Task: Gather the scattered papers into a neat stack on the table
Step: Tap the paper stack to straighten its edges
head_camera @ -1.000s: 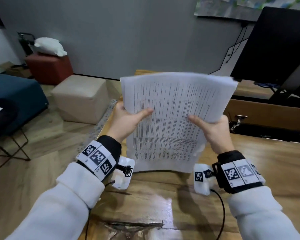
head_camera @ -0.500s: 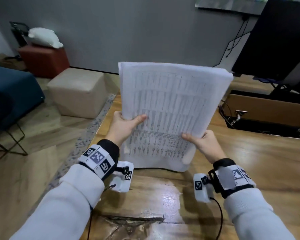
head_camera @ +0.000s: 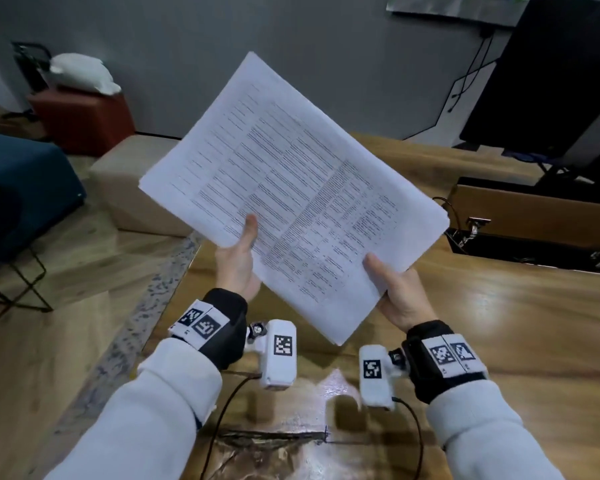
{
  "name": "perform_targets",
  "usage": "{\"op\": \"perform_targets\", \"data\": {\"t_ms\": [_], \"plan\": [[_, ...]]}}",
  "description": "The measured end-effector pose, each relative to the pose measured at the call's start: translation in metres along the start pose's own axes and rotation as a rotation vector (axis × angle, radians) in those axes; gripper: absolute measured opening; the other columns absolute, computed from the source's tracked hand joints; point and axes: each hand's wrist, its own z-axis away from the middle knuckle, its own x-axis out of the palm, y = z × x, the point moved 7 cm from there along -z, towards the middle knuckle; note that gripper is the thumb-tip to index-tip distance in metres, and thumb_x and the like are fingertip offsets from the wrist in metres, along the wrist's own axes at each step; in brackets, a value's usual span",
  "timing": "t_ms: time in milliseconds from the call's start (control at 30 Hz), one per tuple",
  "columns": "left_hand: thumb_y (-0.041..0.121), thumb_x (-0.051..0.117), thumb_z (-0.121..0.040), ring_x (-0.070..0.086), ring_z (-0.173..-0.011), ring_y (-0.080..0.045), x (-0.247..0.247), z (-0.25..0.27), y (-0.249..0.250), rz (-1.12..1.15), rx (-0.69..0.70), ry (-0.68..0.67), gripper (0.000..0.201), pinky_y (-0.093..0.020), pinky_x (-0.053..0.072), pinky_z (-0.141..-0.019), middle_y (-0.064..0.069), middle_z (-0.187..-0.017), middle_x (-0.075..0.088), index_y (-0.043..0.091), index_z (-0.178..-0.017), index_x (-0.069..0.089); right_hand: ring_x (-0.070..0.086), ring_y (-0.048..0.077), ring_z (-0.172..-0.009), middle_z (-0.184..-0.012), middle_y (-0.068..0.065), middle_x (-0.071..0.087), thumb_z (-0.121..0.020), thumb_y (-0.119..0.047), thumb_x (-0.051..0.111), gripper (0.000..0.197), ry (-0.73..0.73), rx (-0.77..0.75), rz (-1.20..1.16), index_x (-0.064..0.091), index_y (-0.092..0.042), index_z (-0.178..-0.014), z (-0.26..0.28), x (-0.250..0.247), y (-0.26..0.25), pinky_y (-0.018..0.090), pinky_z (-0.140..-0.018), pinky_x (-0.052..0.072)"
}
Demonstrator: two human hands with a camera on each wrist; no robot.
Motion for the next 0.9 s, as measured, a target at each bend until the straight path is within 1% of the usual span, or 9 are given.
{"op": "perform_targets", "data": {"t_ms": [200, 267, 333, 400, 500, 633, 700, 800, 900], "plan": [[0.009, 0.056, -0.088, 0.060, -0.115, -0.027, -0.041, -0.022, 0.036, -0.014, 0.086, -0.008, 0.038, -0.046, 0.047, -0.100, -0.013, -0.129, 0.059, 0.009, -0.126, 0.054, 0.071, 0.015, -0.085, -0.093, -0.001, 0.076, -0.023, -0.046, 0.092, 0.075, 0.167, -0.127, 0.189, 0.069, -0.013, -0.086, 0.000, -0.044, -0.029, 0.030, -0.074, 0.059], [0.002, 0.062, -0.081, 0.068, -0.097, -0.020, -0.050, -0.025, 0.049, -0.142, 0.109, -0.080, 0.042, -0.037, 0.057, -0.084, -0.008, -0.115, 0.066, 0.017, -0.120, 0.058, 0.072, 0.012, -0.087, -0.090, -0.005, 0.077, -0.034, -0.043, 0.091, 0.065, 0.159, -0.151, 0.246, 0.069, -0.016, -0.088, 0.003, -0.055, -0.041, 0.027, -0.073, 0.059], [0.000, 0.075, -0.066, 0.072, -0.085, -0.015, -0.049, -0.025, 0.048, -0.325, 0.055, -0.200, 0.061, -0.029, 0.060, -0.069, -0.003, -0.104, 0.071, 0.020, -0.121, 0.057, 0.070, 0.010, -0.091, -0.090, -0.008, 0.076, -0.064, -0.022, 0.081, 0.031, 0.136, -0.174, 0.317, 0.068, -0.019, -0.092, 0.006, -0.056, -0.052, 0.027, -0.079, 0.056], [-0.005, 0.070, -0.072, 0.070, -0.089, -0.018, -0.042, -0.022, 0.041, -0.549, -0.018, -0.274, 0.062, -0.030, 0.060, -0.071, -0.006, -0.109, 0.068, 0.018, -0.127, 0.052, 0.070, 0.000, -0.084, -0.082, -0.017, 0.075, -0.080, 0.000, 0.065, 0.023, 0.137, -0.210, 0.388, 0.066, -0.016, -0.096, 0.008, -0.053, -0.061, 0.019, -0.075, 0.054], [0.001, 0.062, -0.083, 0.064, -0.098, -0.020, -0.023, -0.014, 0.034, -0.733, 0.061, -0.257, 0.040, -0.036, 0.052, -0.089, -0.007, -0.116, 0.065, 0.011, -0.122, 0.055, 0.067, -0.007, -0.078, -0.083, -0.016, 0.074, -0.083, 0.005, 0.061, 0.026, 0.120, -0.255, 0.476, 0.065, -0.018, -0.095, 0.007, -0.042, -0.060, 0.011, -0.068, 0.053], [0.007, 0.062, -0.085, 0.063, -0.090, -0.010, -0.014, -0.005, 0.027, -0.633, 0.233, -0.130, 0.023, -0.027, 0.050, -0.087, -0.001, -0.103, 0.064, 0.014, -0.107, 0.059, 0.066, -0.007, -0.076, -0.094, -0.005, 0.066, -0.084, 0.003, 0.061, 0.021, 0.196, -0.325, 0.384, 0.063, -0.014, -0.096, 0.010, -0.038, -0.053, 0.014, -0.066, 0.054], [0.010, 0.065, -0.083, 0.063, -0.098, -0.017, -0.019, -0.005, 0.020, -0.650, 0.224, -0.132, 0.026, -0.031, 0.049, -0.092, -0.002, -0.106, 0.065, 0.013, -0.108, 0.060, 0.065, -0.009, -0.072, -0.092, -0.005, 0.065, -0.084, 0.004, 0.061, 0.021, 0.230, -0.330, 0.356, 0.060, -0.007, -0.102, 0.013, -0.043, -0.048, 0.013, -0.064, 0.053], [0.012, 0.071, -0.078, 0.064, -0.098, -0.019, -0.032, -0.003, 0.013, -0.678, 0.147, -0.152, 0.027, -0.038, 0.049, -0.093, 0.001, -0.100, 0.067, 0.018, -0.102, 0.062, 0.066, 0.003, -0.079, -0.088, -0.005, 0.070, -0.079, 0.000, 0.068, 0.020, 0.248, -0.238, 0.431, 0.064, -0.010, -0.095, 0.015, -0.054, -0.030, 0.028, -0.075, 0.055], [0.012, 0.075, -0.074, 0.065, -0.101, -0.021, -0.042, 0.000, 0.015, -0.651, 0.142, -0.147, 0.030, -0.037, 0.051, -0.090, -0.003, -0.104, 0.069, 0.018, -0.101, 0.064, 0.068, 0.012, -0.082, -0.079, -0.011, 0.076, -0.071, 0.000, 0.075, 0.025, 0.237, -0.195, 0.482, 0.068, -0.012, -0.093, 0.017, -0.061, -0.024, 0.021, -0.069, 0.057]]}}
